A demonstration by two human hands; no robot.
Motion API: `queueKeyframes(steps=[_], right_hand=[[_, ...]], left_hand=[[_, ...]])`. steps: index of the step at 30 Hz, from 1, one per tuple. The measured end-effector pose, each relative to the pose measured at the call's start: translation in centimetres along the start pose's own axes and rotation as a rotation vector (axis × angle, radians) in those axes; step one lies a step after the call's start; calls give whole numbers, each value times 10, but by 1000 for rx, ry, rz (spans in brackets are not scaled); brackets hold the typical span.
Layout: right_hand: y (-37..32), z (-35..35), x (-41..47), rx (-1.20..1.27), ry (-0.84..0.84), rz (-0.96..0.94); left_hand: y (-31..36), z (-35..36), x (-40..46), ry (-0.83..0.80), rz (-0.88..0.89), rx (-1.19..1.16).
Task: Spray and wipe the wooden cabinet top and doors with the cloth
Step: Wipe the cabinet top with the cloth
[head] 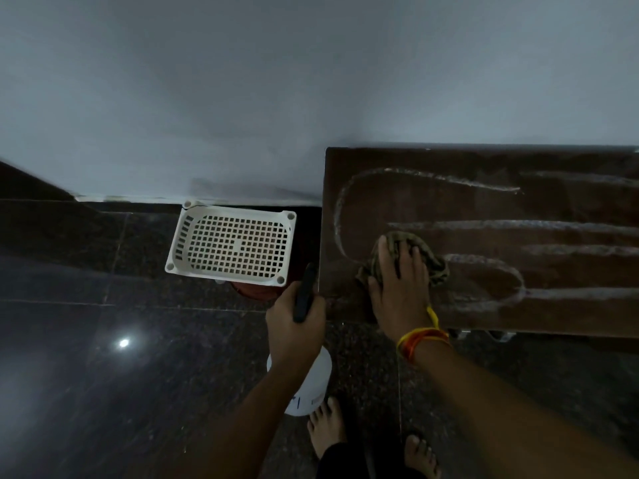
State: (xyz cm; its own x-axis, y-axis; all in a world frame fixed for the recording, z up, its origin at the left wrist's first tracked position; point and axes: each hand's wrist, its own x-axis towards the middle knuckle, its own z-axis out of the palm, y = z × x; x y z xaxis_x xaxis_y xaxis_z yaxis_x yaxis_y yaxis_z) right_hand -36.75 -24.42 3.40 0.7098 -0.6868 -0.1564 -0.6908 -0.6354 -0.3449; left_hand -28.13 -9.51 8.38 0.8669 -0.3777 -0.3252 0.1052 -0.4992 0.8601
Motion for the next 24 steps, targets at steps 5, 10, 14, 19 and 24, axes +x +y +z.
queueKeyframes(steps=[5, 10, 14, 19, 24], right_hand=[[-10, -3, 23, 6, -22, 17], [-21, 2, -31, 5, -62, -4], [-22, 9, -32, -53, -77, -4], [-27, 5, 20, -106, -40, -68], [-35, 3, 0, -146, -60, -72]], left_hand=[[2, -6, 17, 7, -12, 24], [12, -17, 25, 9, 10, 41], [10, -21, 30, -27, -12, 40], [-1, -19, 36, -27, -46, 46], [-3, -24, 38, 9, -47, -7]])
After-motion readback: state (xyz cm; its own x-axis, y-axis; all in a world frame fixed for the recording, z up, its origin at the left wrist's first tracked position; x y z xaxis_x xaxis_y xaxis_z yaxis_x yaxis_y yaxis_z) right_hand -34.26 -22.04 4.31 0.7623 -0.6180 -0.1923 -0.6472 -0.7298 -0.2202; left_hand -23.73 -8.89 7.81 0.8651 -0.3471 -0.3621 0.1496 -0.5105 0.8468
